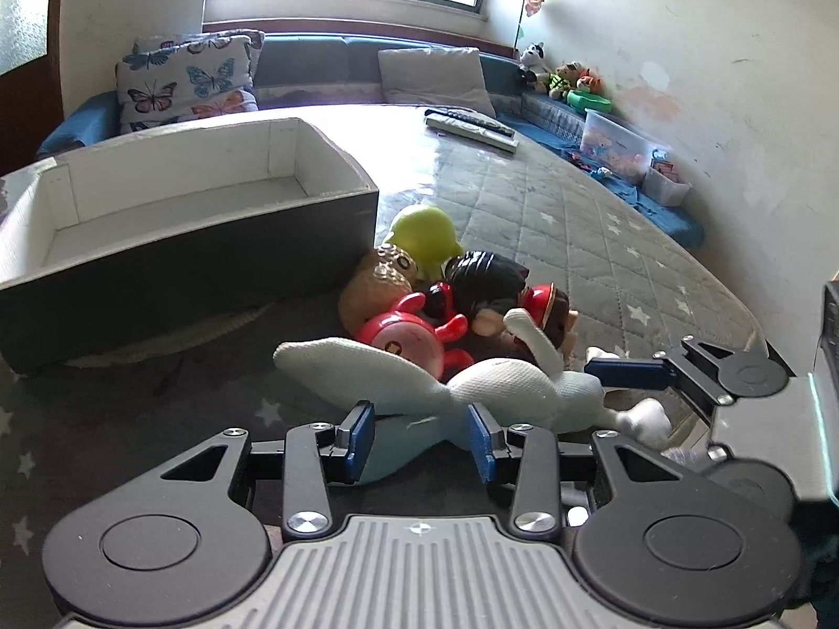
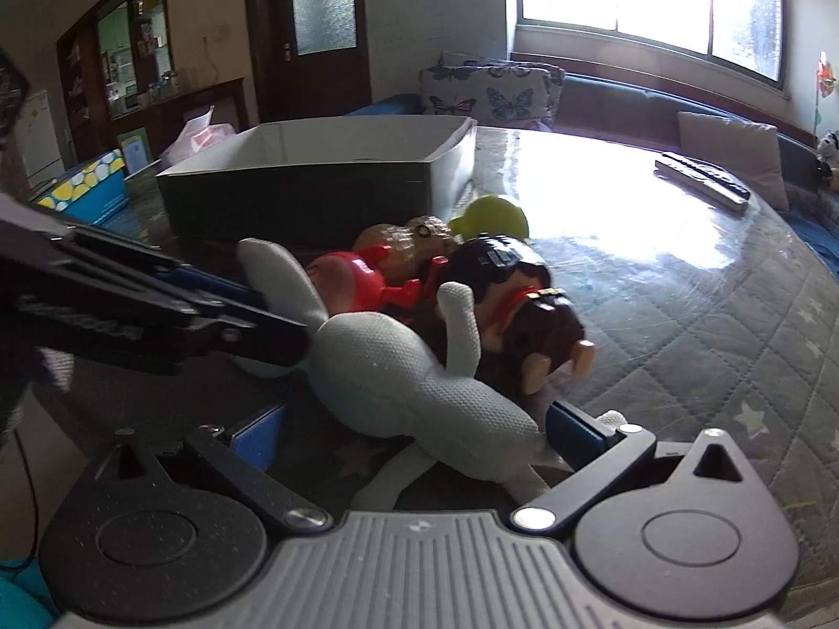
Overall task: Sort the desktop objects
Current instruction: 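Close the left gripper on the white plush bunny while the right gripper grips it too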
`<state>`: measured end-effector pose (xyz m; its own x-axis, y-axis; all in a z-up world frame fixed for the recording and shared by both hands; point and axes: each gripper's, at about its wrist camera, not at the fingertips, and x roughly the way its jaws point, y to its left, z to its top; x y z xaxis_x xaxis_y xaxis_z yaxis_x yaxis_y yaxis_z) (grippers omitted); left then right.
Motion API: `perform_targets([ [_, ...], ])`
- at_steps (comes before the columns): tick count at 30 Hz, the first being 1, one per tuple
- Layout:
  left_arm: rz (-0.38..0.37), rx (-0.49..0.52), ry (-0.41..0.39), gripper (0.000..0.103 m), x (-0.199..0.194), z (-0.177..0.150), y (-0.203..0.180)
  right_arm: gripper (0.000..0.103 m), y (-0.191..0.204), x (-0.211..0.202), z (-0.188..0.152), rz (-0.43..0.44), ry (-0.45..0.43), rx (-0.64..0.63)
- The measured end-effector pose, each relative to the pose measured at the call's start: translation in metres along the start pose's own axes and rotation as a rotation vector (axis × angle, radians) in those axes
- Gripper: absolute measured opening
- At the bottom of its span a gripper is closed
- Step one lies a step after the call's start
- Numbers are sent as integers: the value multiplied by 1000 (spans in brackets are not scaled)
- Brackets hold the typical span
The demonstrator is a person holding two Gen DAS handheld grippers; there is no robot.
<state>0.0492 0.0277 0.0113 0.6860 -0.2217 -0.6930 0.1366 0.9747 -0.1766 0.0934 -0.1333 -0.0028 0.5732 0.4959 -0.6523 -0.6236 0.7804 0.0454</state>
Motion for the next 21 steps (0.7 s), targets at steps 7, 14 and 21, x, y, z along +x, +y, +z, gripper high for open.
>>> perform_targets([
  [7, -70, -39, 4, 41, 2, 1, 14, 96, 4, -1, 1, -16, 12, -16],
  [14, -129, -39, 16, 41, 2, 1, 29, 79, 1, 0, 5, -29, 15, -25],
  [21, -168, -11, 49, 28, 8, -4, 27, 70, 2, 2, 6, -42, 16, -54],
])
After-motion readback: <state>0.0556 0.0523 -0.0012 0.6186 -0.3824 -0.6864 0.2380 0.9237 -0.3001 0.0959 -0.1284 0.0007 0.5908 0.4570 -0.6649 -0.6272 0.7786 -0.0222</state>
